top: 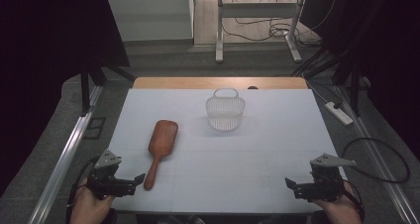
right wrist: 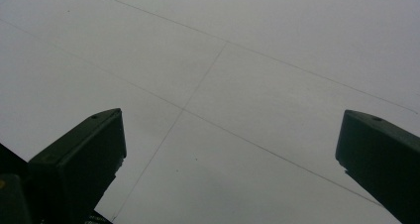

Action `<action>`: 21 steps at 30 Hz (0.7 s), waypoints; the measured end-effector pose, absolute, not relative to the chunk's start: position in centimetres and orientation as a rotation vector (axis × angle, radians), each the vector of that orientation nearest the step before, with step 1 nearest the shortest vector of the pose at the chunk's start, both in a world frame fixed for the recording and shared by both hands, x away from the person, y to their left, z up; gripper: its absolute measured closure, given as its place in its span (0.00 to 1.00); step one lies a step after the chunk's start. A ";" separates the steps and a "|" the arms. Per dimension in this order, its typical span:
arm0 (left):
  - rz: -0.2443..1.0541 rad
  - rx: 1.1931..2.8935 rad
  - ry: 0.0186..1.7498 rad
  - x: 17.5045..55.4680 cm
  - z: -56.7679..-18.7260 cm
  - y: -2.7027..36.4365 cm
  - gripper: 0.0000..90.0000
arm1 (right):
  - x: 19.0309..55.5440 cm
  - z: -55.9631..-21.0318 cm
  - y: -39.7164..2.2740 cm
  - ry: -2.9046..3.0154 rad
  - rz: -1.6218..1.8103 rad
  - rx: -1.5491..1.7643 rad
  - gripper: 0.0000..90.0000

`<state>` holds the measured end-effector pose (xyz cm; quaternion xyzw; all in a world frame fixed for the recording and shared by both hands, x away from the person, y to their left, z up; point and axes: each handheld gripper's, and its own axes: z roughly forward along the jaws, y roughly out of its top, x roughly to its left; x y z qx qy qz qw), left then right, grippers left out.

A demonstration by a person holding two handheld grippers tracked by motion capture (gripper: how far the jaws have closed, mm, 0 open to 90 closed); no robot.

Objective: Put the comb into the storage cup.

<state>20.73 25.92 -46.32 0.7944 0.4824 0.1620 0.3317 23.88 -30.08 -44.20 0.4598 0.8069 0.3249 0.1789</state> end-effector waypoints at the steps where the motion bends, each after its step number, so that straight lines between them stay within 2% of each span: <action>1: 0.425 2.074 1.262 20.8 -46.4 26.0 0.00 | 23.9 -44.2 -30.0 2.282 0.916 1.300 0.00; 10: 0.424 2.066 1.270 21.6 -46.4 25.9 0.00 | 24.0 -44.3 -29.9 2.294 0.897 1.301 0.00; 21: 0.413 2.143 1.312 22.8 -46.7 25.3 0.00 | 24.0 -44.3 -29.9 2.296 0.894 1.293 0.00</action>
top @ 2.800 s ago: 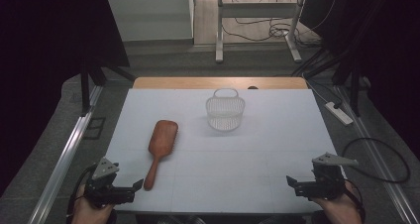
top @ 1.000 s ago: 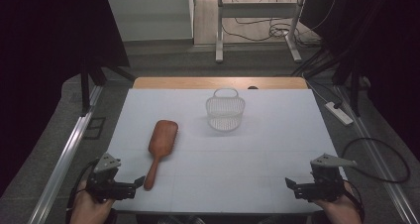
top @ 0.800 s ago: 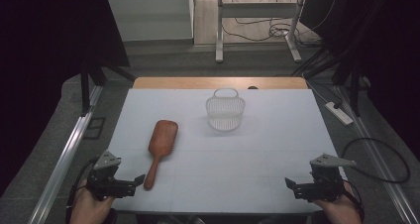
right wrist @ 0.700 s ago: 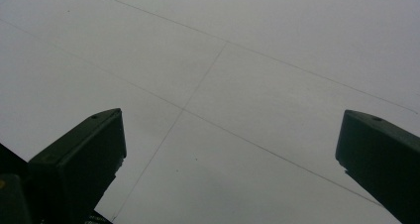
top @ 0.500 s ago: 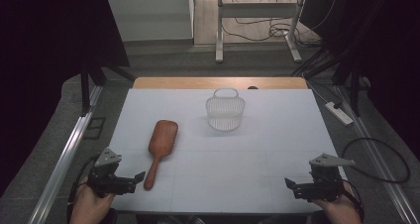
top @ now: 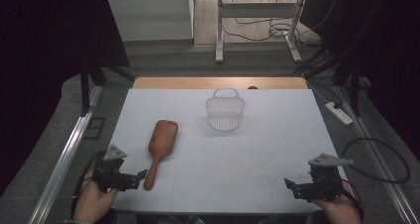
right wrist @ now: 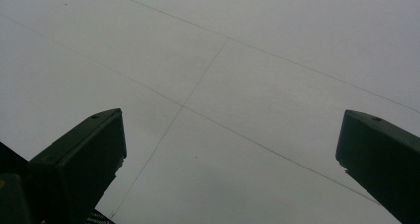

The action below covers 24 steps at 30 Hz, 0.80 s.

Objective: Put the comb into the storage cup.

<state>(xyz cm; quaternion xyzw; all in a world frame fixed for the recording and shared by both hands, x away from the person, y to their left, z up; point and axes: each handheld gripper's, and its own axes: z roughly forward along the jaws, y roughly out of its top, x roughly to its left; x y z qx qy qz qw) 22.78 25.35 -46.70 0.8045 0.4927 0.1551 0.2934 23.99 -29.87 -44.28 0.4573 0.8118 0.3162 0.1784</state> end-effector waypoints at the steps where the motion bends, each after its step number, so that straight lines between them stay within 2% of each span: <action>1: 0.407 2.147 1.320 23.0 -46.7 25.3 0.00 | 24.0 -44.3 -29.9 2.296 0.894 1.293 0.00; 24: 0.343 2.221 1.351 25.9 -46.9 23.3 0.00 | 24.0 -44.3 -29.9 2.296 0.895 1.294 0.00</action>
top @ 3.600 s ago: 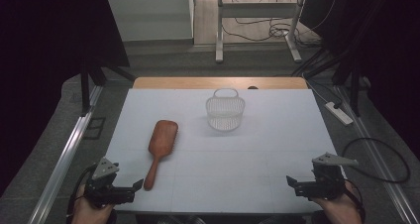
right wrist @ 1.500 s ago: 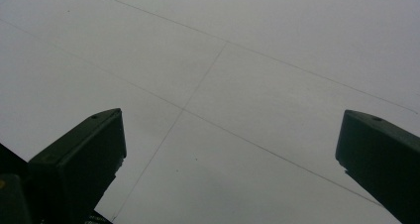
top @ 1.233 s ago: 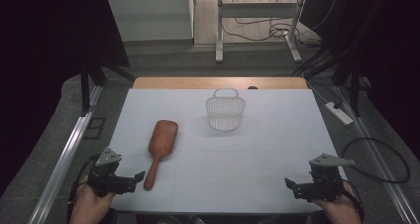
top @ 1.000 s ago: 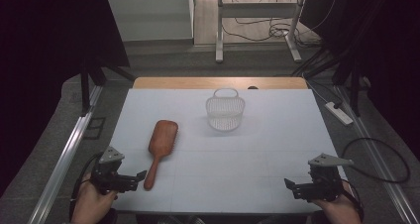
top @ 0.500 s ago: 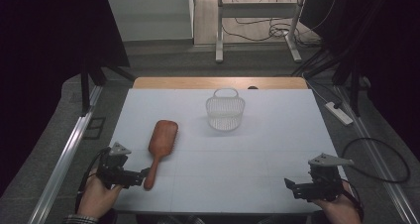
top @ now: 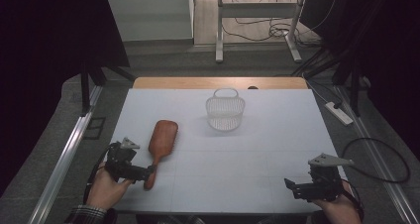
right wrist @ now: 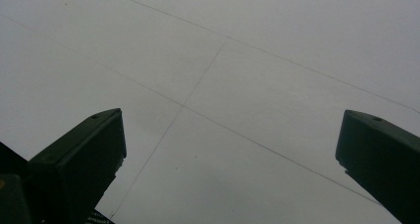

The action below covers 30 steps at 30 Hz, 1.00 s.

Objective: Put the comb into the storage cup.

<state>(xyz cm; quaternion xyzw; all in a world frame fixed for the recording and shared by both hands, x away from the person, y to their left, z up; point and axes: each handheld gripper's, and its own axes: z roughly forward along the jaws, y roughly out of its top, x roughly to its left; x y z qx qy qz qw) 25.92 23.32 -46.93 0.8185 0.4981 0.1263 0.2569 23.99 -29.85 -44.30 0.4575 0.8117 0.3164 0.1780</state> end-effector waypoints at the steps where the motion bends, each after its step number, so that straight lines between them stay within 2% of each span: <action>1: 0.338 2.220 1.354 26.0 -47.0 23.3 0.00 | 24.0 -44.3 -29.8 2.297 0.894 1.292 0.00; 30: 0.296 2.312 1.381 29.6 -47.4 21.7 0.00 | 24.0 -44.3 -29.7 2.306 0.881 1.286 0.00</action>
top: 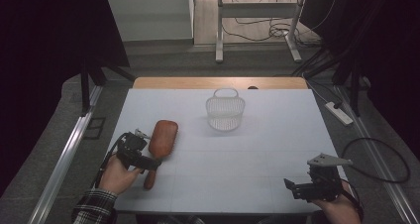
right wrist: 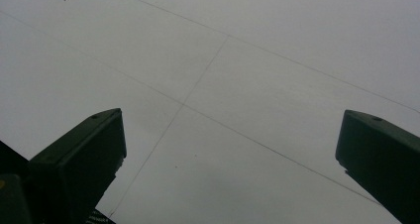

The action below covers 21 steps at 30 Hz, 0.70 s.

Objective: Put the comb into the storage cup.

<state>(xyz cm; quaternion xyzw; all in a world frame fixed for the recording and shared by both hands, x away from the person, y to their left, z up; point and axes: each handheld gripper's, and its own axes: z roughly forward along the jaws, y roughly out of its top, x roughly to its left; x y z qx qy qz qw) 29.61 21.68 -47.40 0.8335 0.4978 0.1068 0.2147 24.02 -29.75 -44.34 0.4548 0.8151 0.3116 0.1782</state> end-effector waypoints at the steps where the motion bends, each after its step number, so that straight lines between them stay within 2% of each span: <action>1: 0.295 2.313 1.381 29.7 -47.4 21.6 0.00 | 24.0 -44.3 -29.7 2.305 0.881 1.287 0.00; 21: 0.295 2.337 1.411 31.8 -47.4 20.2 0.00 | 24.0 -44.4 -29.7 2.307 0.876 1.283 0.00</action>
